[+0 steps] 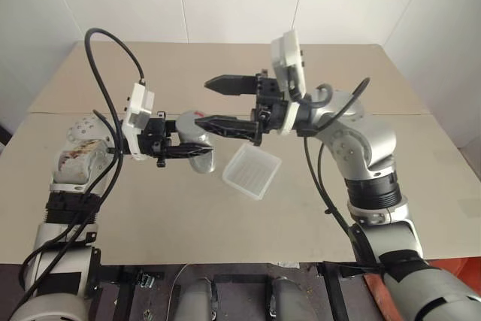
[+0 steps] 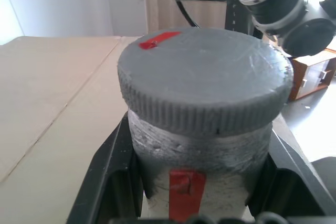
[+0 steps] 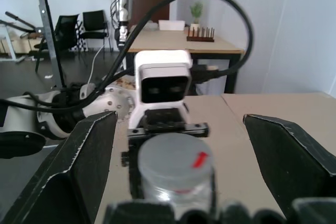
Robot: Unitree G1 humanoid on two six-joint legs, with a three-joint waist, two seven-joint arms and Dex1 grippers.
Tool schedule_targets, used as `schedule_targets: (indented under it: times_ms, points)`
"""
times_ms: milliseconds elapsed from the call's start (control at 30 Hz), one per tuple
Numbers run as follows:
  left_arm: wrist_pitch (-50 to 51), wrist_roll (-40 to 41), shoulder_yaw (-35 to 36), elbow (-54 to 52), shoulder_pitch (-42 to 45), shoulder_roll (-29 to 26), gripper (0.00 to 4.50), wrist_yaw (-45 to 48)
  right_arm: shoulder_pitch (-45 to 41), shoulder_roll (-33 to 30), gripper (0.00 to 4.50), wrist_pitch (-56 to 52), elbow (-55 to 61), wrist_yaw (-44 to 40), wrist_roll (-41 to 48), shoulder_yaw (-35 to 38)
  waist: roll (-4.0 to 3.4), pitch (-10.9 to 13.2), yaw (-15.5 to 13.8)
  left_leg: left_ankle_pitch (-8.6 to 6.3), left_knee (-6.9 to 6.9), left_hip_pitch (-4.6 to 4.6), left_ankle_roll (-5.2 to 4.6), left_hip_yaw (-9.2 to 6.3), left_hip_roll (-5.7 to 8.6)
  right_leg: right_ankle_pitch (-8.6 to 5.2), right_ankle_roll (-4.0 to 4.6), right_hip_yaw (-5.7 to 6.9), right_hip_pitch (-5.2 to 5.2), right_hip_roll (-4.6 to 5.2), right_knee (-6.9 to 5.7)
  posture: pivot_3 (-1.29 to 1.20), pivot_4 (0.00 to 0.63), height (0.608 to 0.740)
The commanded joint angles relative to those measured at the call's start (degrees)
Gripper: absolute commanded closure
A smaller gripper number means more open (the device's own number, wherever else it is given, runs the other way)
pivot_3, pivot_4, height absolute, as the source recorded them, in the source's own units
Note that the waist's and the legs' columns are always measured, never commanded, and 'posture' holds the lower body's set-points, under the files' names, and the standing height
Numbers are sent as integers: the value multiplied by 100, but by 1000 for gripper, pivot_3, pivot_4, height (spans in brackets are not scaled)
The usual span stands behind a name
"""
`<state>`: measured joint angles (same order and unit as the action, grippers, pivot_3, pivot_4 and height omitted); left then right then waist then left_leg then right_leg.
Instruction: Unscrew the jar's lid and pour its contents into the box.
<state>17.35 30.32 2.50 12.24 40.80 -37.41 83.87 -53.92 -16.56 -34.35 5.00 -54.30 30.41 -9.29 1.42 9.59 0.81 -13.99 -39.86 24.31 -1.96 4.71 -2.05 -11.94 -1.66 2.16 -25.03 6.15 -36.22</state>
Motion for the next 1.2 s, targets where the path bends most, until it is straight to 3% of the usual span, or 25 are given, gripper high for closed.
schedule_targets:
  times_ms: [33, 467, 1200]
  points:
    - [-122, -20, 2, -23, 181, 55, 2463, -9, -110, 96, 36, 326, 18, 189, -497, -351, 0, 0, 1, 0, 0, 1, 0, 0, 0, 0, 0, 0, 0, 0, 1, 0, 150, 740]
    - [-61, -16, 37, -159, 132, -58, 2463, 89, -357, 595, 36, 517, -743, 327, -799, -299, 0, 0, 3, 1, 1, 2, 1, 0, 0, 0, 0, 0, -2, 0, 0, 0, 150, 740]
    - [6, 71, 210, -513, -257, -492, 2463, 98, 11, -204, 36, 815, -630, -134, -721, 3, 0, 0, -4, 0, 2, 1, 1, 1, -1, 0, 0, 0, -1, -1, 1, 0, 150, 740]
